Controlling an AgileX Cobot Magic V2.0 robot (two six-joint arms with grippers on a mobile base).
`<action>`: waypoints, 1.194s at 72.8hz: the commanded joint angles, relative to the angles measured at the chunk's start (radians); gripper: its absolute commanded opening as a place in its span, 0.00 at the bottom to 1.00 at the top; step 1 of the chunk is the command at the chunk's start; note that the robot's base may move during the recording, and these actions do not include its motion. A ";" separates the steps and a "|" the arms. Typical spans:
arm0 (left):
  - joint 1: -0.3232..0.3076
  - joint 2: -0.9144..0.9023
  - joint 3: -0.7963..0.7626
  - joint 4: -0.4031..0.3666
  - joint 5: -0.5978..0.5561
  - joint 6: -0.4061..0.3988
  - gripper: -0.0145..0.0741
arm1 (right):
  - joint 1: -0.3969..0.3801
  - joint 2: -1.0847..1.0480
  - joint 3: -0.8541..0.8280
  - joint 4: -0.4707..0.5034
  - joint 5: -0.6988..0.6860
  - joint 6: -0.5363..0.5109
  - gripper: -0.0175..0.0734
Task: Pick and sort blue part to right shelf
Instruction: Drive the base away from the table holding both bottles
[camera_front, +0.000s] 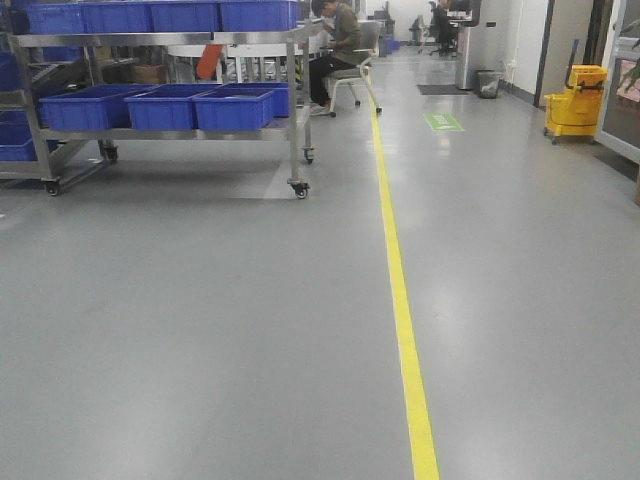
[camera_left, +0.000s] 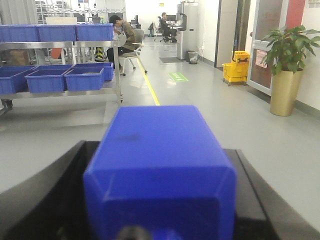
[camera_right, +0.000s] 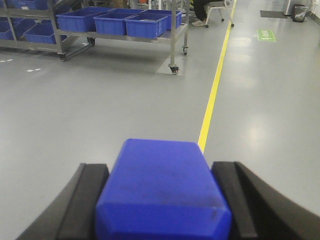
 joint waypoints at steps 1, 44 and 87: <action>-0.006 -0.017 -0.026 0.006 -0.090 -0.003 0.54 | -0.001 0.018 -0.025 -0.007 -0.100 -0.006 0.43; -0.006 -0.017 -0.026 0.006 -0.090 -0.003 0.54 | -0.001 0.018 -0.025 -0.007 -0.100 -0.006 0.43; -0.006 -0.017 -0.026 0.004 -0.090 -0.003 0.54 | -0.001 0.018 -0.025 -0.007 -0.100 -0.006 0.43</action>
